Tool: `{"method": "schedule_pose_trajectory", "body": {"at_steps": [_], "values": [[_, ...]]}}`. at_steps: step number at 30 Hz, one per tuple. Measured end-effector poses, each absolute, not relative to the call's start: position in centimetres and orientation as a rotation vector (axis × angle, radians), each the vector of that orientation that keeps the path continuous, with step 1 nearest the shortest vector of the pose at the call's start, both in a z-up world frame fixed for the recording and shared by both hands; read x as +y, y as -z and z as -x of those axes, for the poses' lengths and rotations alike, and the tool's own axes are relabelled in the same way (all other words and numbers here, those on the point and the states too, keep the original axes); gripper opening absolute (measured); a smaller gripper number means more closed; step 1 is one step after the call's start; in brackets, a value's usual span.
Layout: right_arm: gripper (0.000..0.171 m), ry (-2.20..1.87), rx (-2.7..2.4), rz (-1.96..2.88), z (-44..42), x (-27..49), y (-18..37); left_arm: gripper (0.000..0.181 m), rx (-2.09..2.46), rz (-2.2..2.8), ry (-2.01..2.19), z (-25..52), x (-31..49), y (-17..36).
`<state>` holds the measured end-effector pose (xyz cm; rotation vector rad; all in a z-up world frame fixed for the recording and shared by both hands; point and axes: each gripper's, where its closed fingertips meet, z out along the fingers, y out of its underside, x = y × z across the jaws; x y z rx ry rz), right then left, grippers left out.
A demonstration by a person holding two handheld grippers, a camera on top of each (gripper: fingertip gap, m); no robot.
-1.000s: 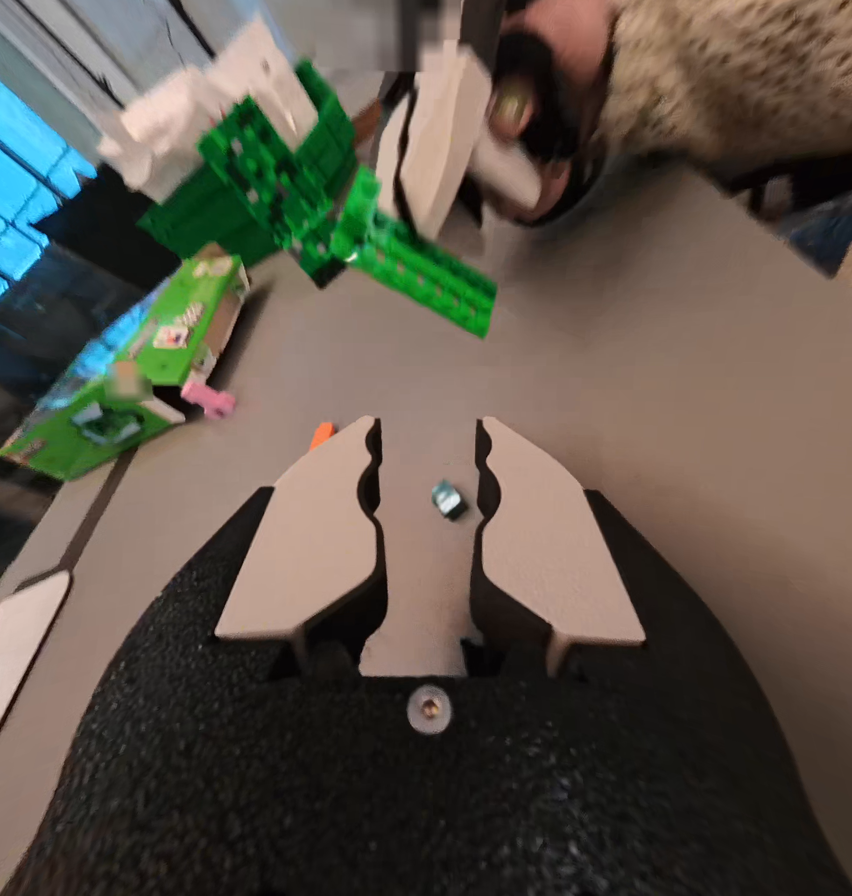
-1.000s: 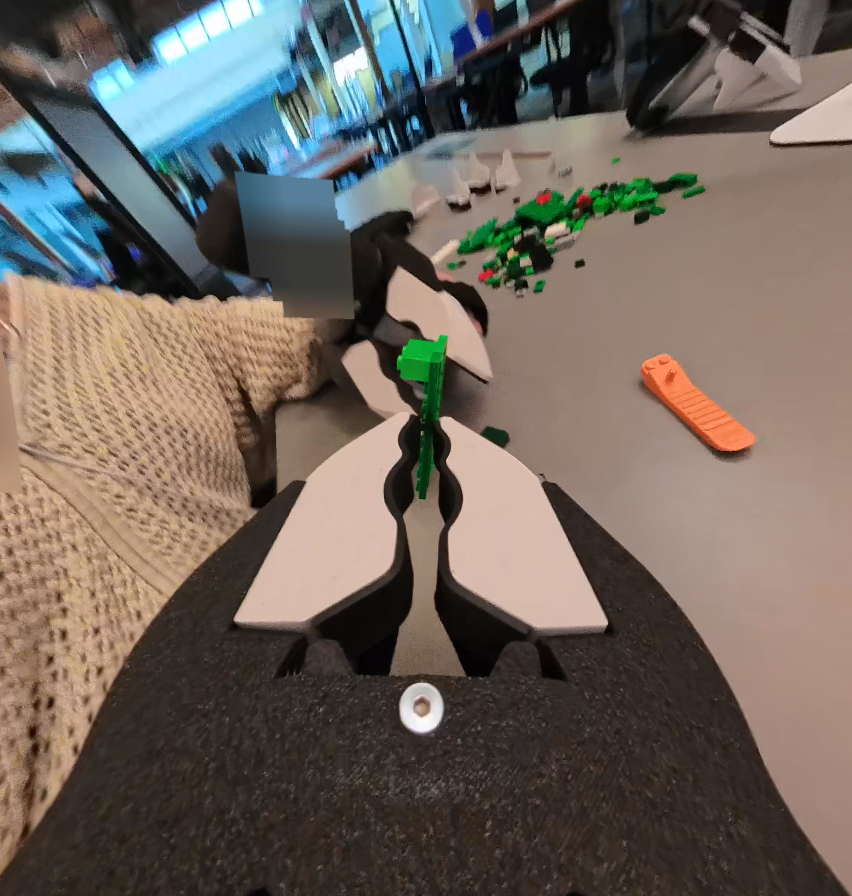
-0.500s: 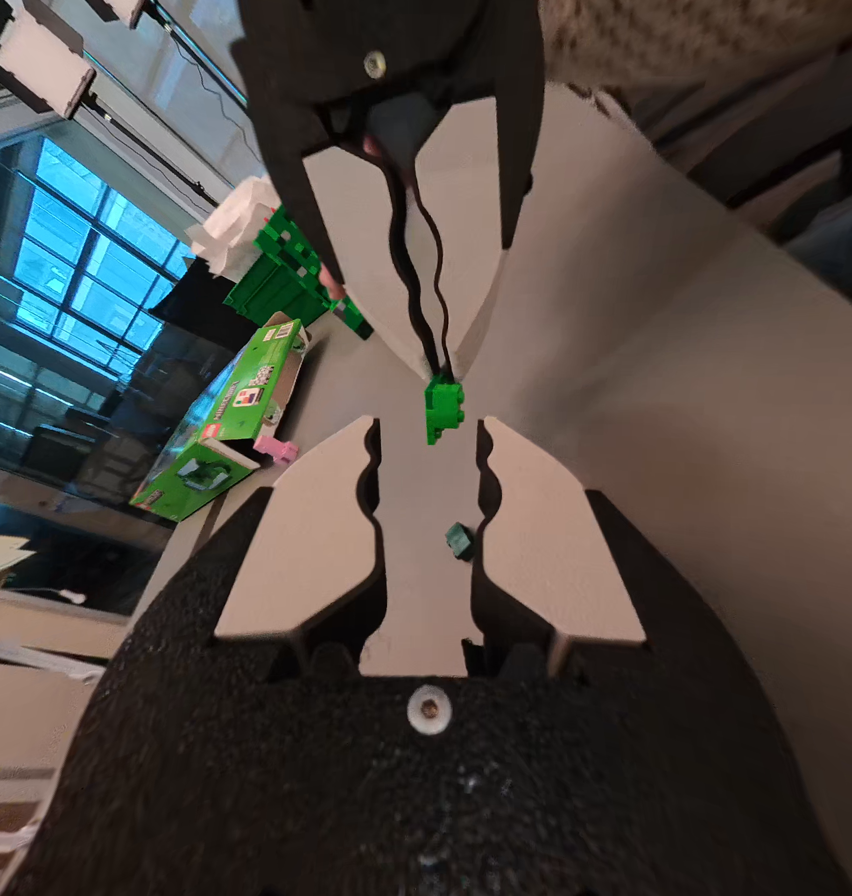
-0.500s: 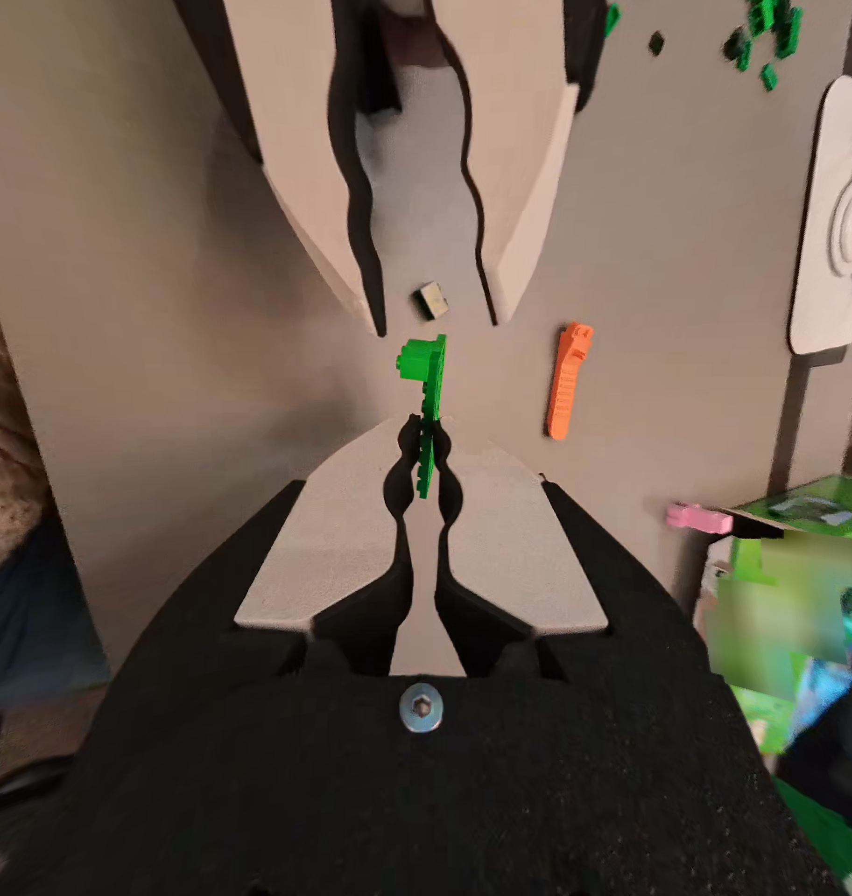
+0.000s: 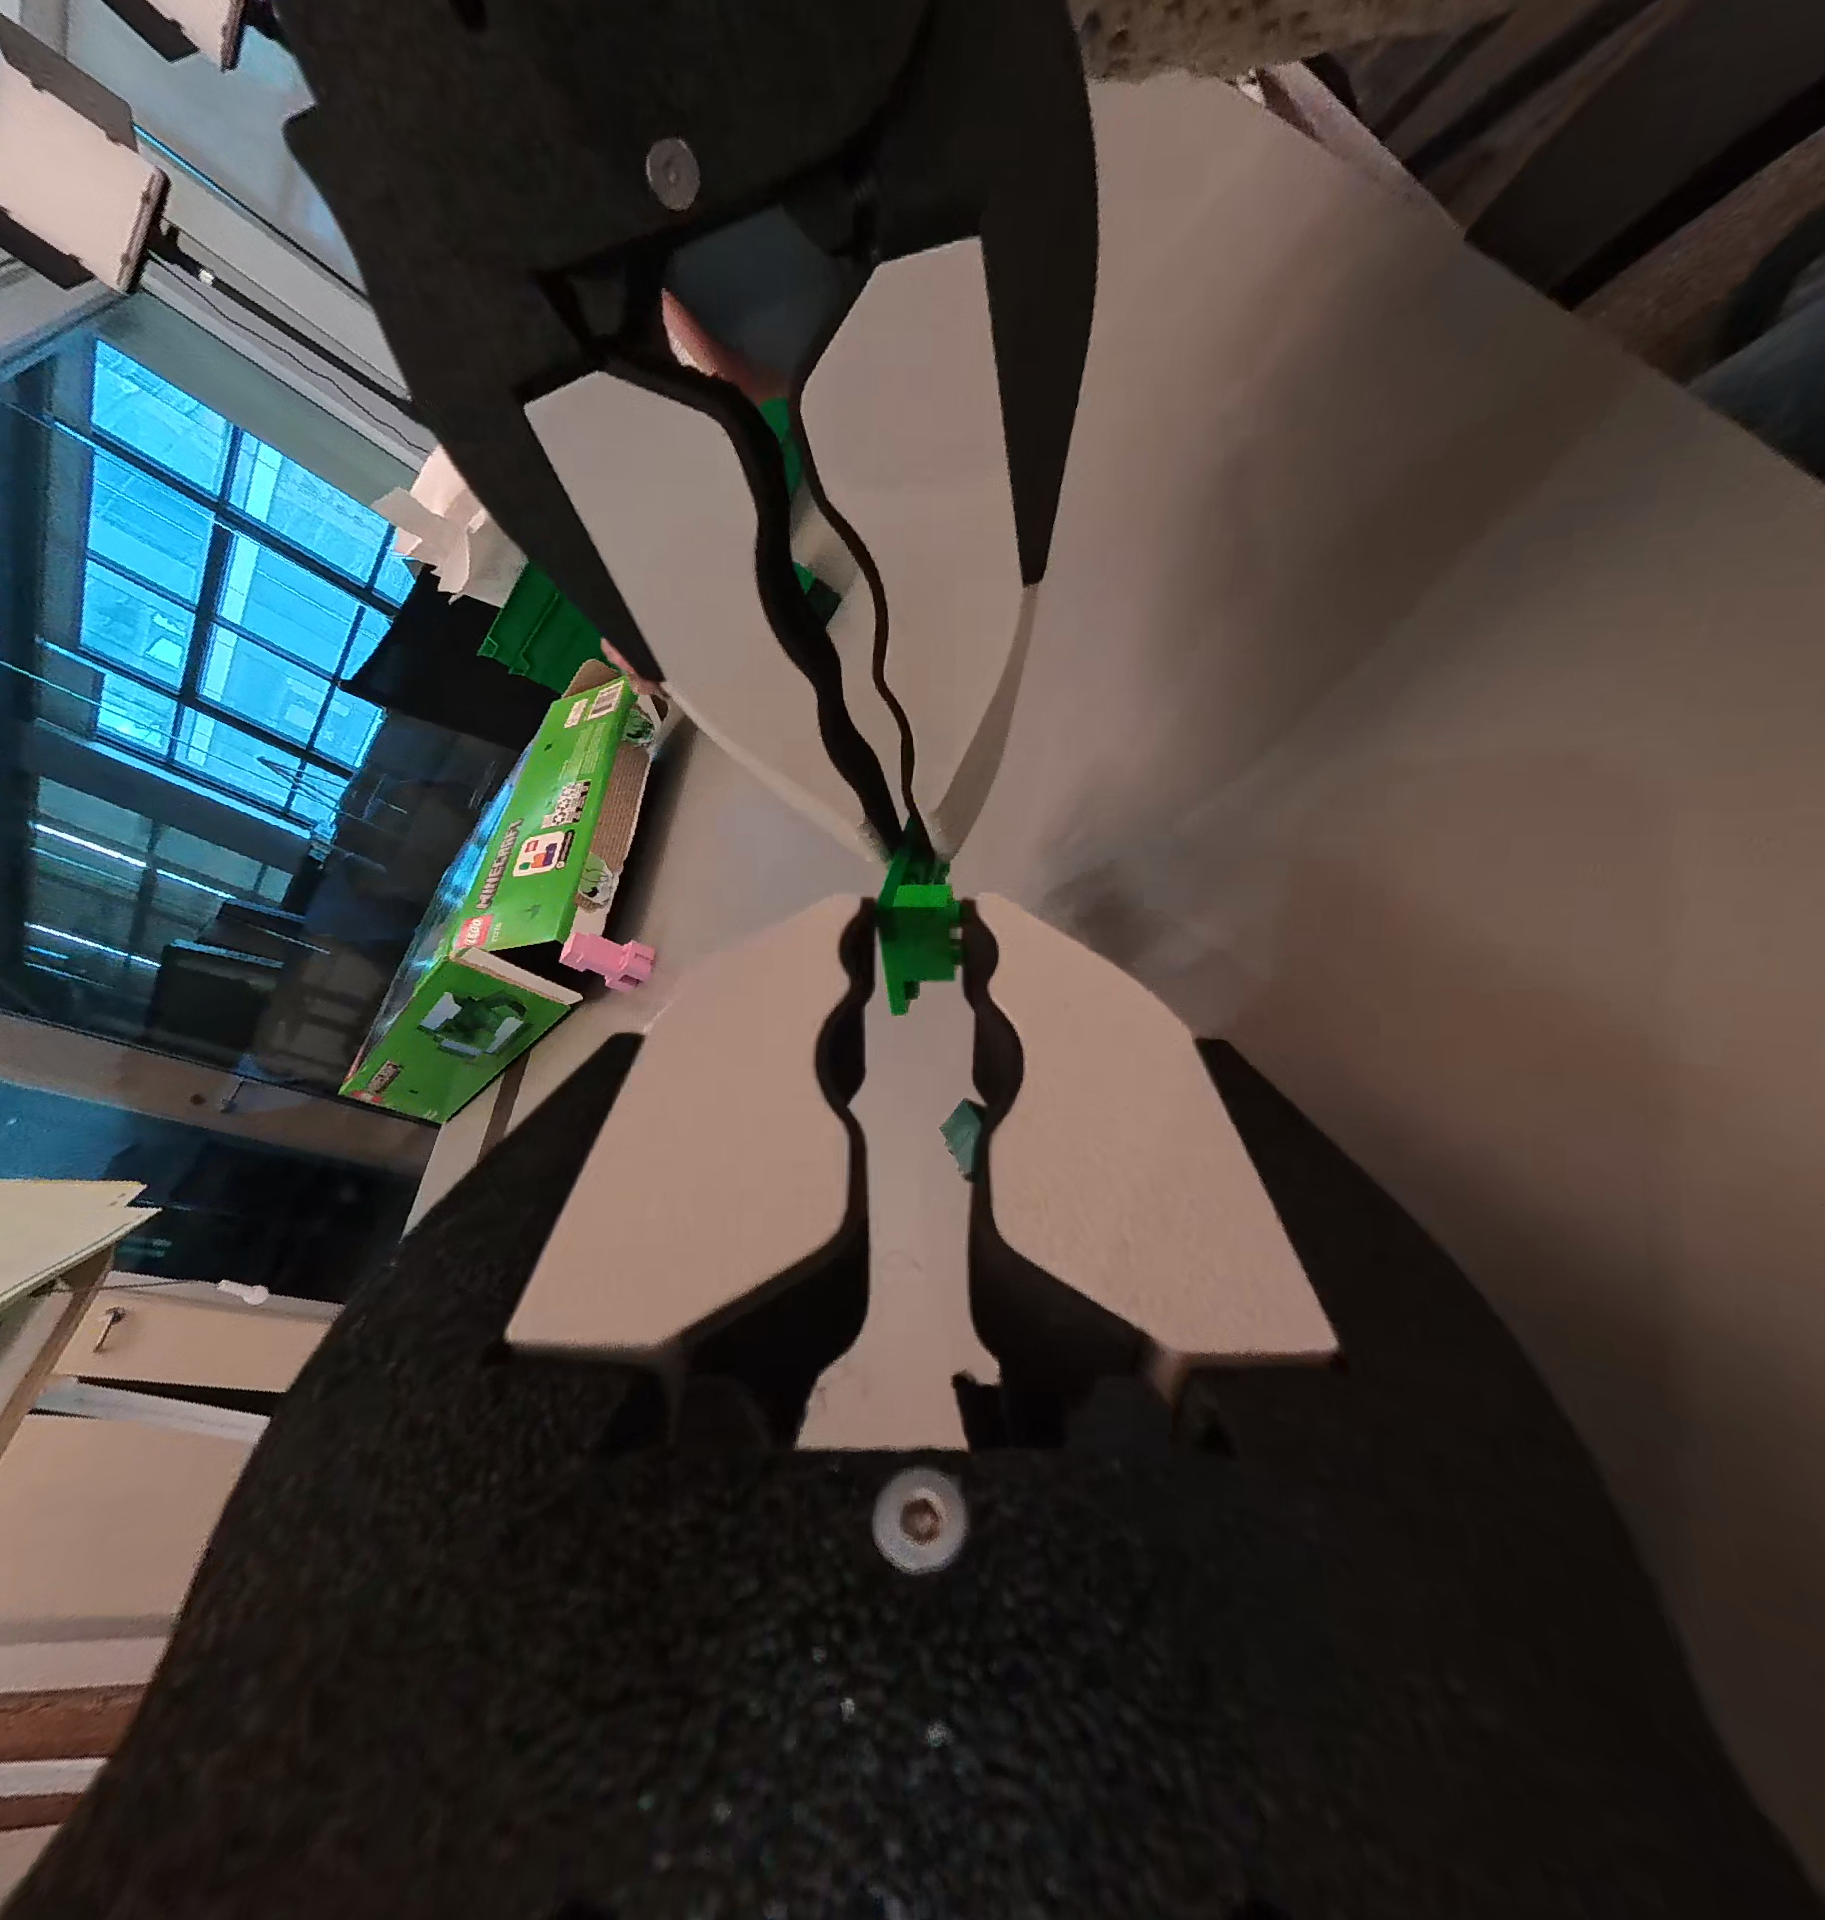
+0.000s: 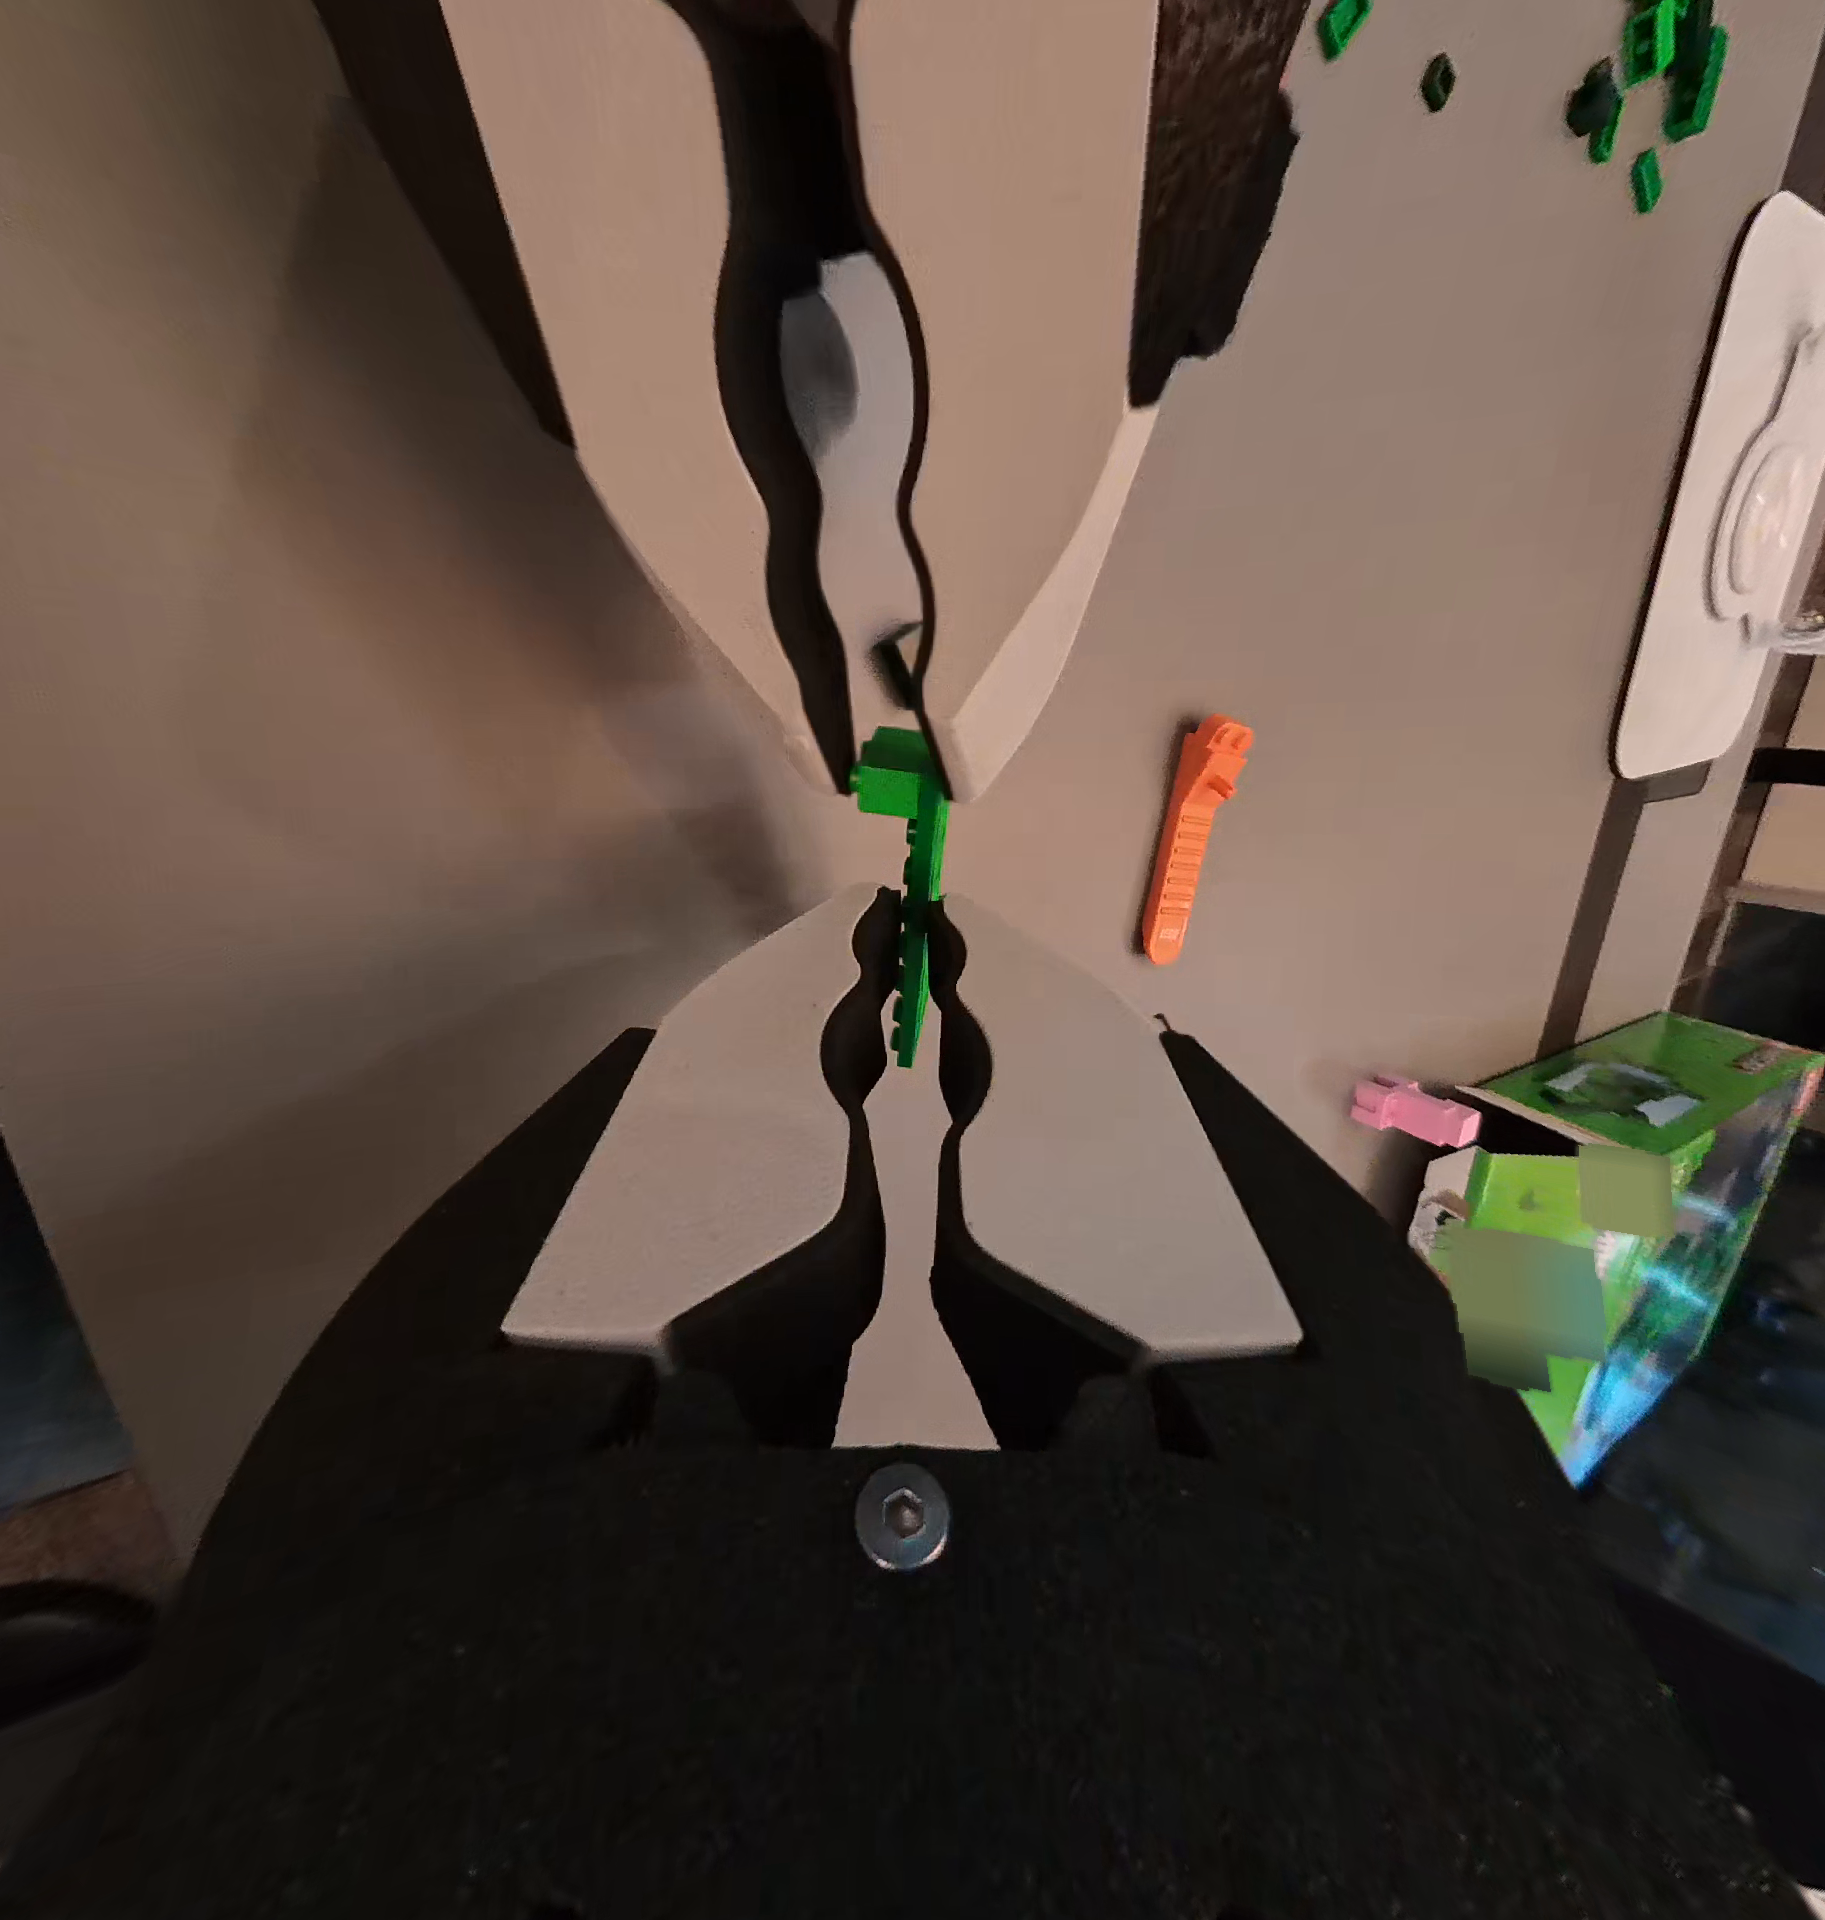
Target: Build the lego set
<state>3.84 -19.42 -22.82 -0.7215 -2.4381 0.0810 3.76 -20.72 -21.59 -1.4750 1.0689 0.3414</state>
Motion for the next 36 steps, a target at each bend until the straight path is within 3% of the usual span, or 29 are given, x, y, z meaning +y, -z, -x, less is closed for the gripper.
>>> {"method": "schedule_pose_trajectory", "body": {"at_steps": [6,10,12,20,30,36], "values": [[0.006,-0.073,-2.378,0.719,-3.2,-19.2,22.6,0.014,1.066,1.49,-0.384,-3.3,-20.6,21.3],[0.032,-0.152,-2.254,0.766,-2.9,-18.5,21.1,0.014,0.978,1.494,-0.413,-1.8,-20.2,20.4],[0.037,-0.231,-2.165,0.816,-2.9,-17.9,20.1,0.014,0.907,1.506,-0.401,-0.5,-19.9,19.9],[0.028,-0.851,-2.104,1.178,-3.4,-19.9,21.8,0.014,0.468,1.535,-0.207,5.7,-19.6,17.0],[0.026,-0.84,-2.275,1.154,-0.5,-20.7,24.6,0.014,0.315,1.563,0.0,7.0,-19.7,16.7],[0.034,-0.76,-1.984,1.054,2.0,-18.2,21.2,0.014,0.252,1.663,0.233,7.2,-19.4,18.1]]}}
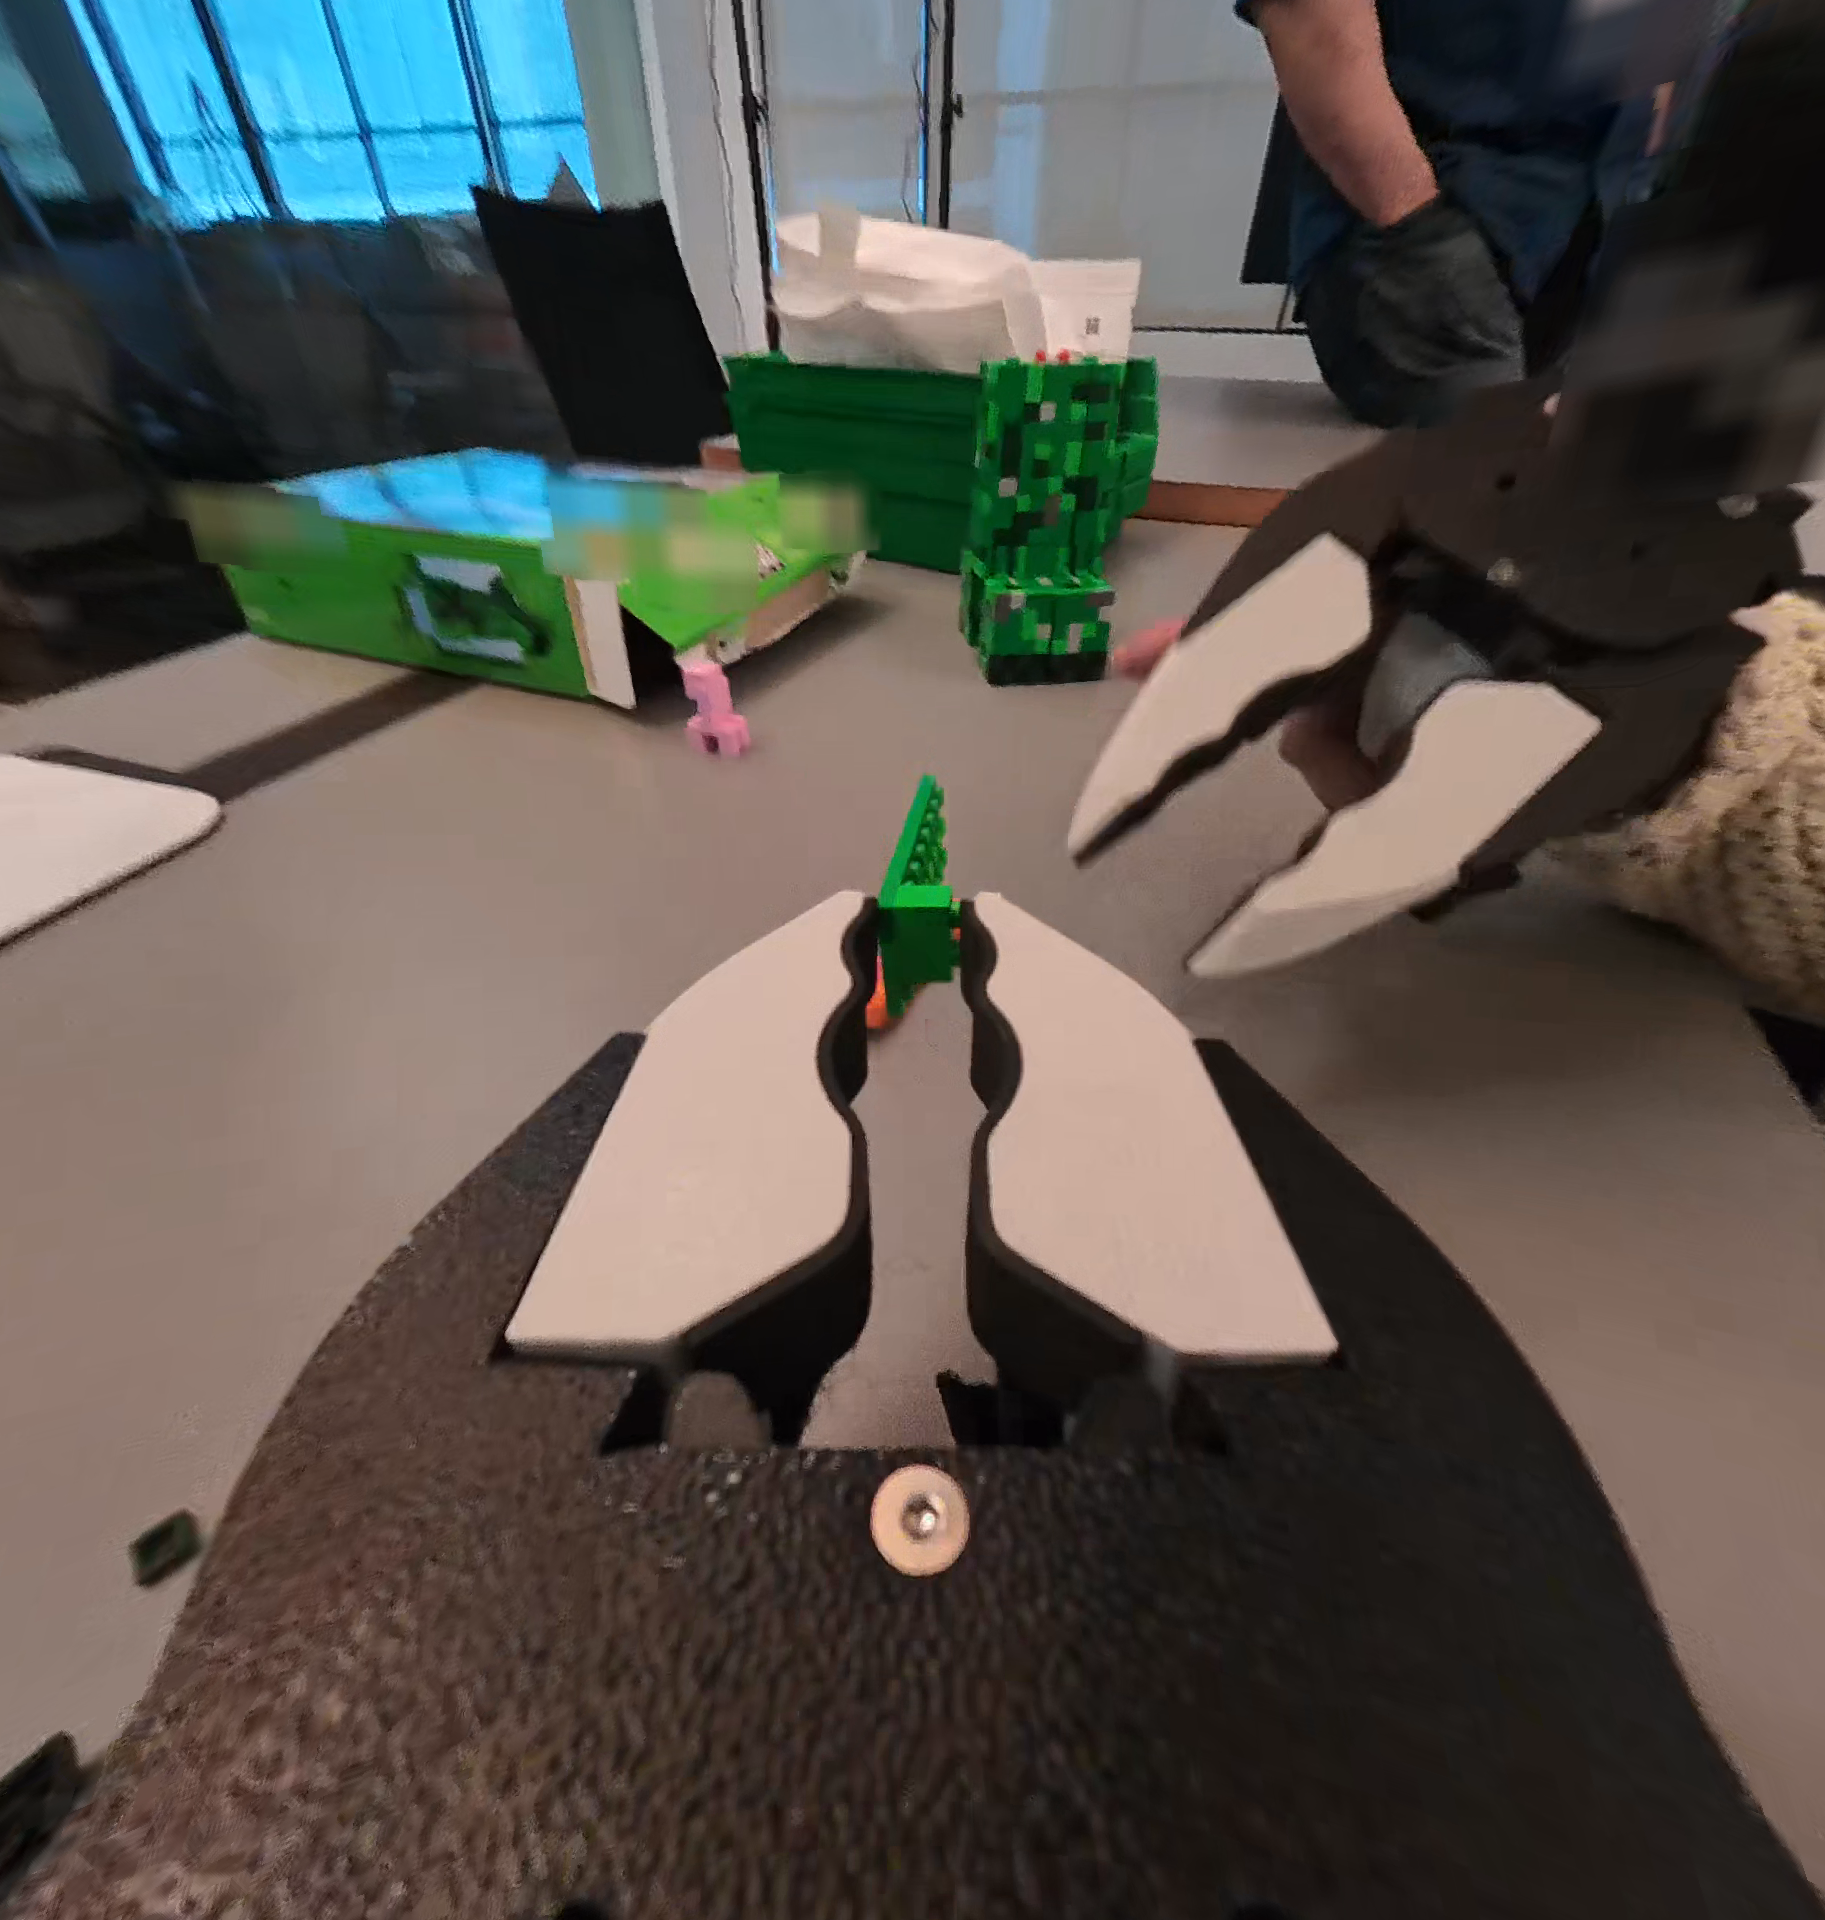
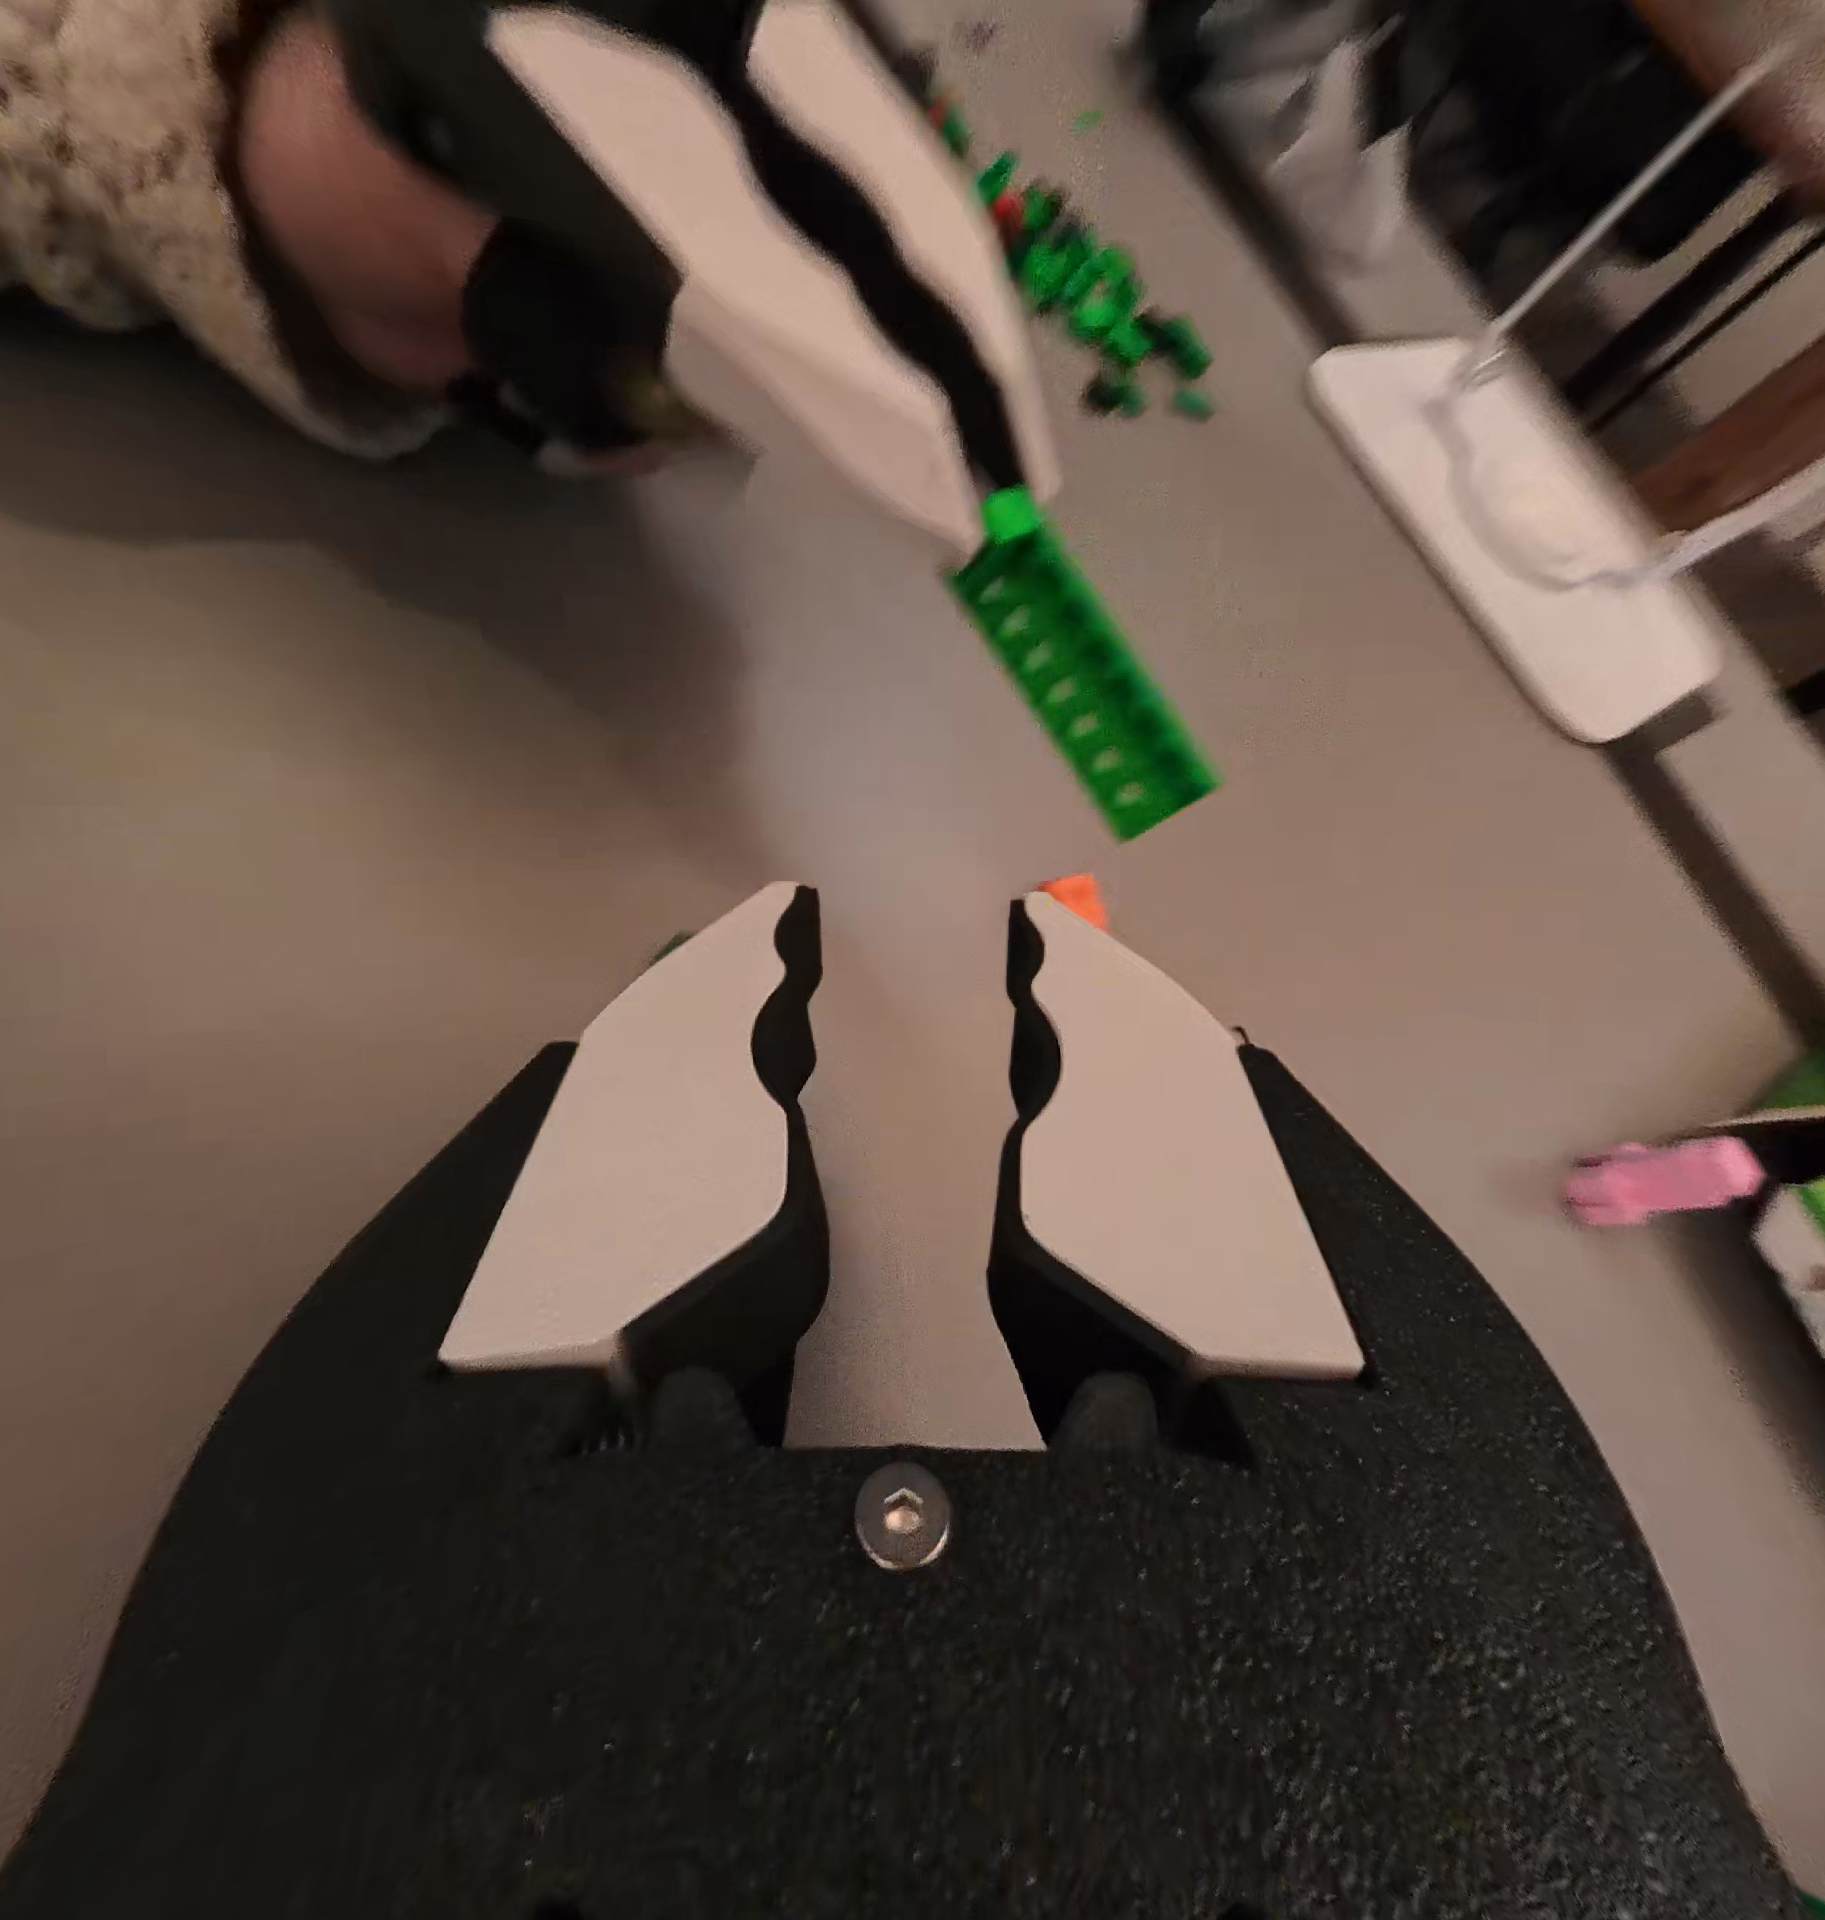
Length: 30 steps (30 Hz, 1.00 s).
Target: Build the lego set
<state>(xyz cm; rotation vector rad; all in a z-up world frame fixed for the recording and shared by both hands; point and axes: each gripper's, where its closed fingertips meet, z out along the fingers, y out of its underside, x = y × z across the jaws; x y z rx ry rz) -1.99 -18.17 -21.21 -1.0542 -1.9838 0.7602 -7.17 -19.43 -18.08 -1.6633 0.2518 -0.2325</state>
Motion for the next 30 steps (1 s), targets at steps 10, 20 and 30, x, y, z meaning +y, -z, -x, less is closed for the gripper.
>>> {"method": "schedule_pose_trajectory", "body": {"at_steps": [10,20,30], "values": [[0.028,-0.99,-2.076,1.1,1.5,-18.2,19.6,0.014,0.37,1.645,0.662,3.8,-20.8,18.2],[0.005,-1.294,-2.179,1.165,0.1,-19.7,19.6,0.034,0.495,1.578,0.662,2.0,-21.6,17.5],[0.005,-1.695,-2.392,1.398,-0.9,-20.0,19.0,0.06,1.033,1.354,-0.426,0.7,-21.1,18.7]]}}
